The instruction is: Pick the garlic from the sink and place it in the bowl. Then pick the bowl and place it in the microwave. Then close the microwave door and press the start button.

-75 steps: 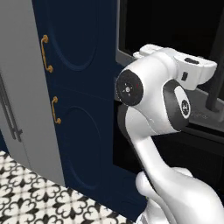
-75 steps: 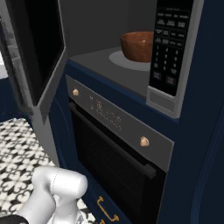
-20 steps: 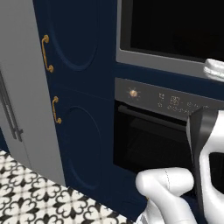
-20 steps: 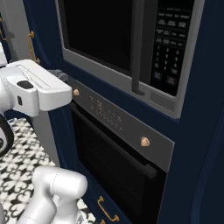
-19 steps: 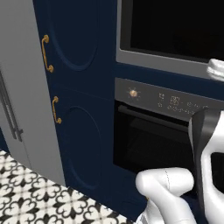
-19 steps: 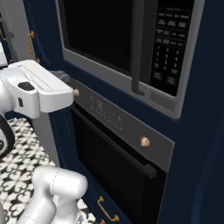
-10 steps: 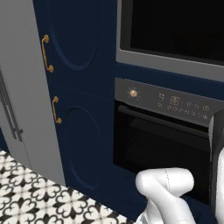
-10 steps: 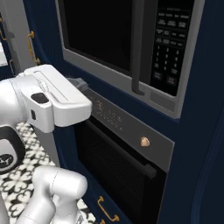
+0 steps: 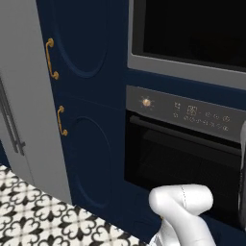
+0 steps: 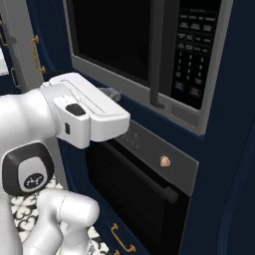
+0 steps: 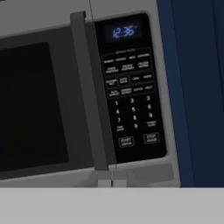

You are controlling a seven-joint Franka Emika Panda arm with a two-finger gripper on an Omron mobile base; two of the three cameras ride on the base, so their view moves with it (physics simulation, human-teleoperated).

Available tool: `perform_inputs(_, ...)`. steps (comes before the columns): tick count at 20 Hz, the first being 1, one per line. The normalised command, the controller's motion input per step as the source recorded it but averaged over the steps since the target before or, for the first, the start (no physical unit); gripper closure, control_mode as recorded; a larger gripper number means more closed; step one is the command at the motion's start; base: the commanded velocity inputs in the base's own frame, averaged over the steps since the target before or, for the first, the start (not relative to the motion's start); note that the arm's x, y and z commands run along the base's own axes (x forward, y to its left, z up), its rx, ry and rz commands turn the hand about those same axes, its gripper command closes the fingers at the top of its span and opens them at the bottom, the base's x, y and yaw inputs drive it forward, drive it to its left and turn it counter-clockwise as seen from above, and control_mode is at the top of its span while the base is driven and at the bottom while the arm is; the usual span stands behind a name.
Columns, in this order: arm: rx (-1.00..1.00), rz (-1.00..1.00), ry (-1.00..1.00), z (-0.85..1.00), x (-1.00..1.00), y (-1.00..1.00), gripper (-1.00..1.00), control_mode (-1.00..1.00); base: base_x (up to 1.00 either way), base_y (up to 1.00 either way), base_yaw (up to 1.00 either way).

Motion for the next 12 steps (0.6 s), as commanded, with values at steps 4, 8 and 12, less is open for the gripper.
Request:
perform_inputs(4,0.00,0.01,0.09,0.00,0.32,-0.25,1.00,-1.00,0.00,0.00,0.00)
perform_inputs(8,0.00,0.00,0.09,0.00,0.34,-0.13,1.00,-1.00,0.00,0.00,0.00)
perform_inputs(12,0.00,0.00,0.05,0.00,0.27,-0.14,1.00,-1.00,0.00,0.00,0.00)
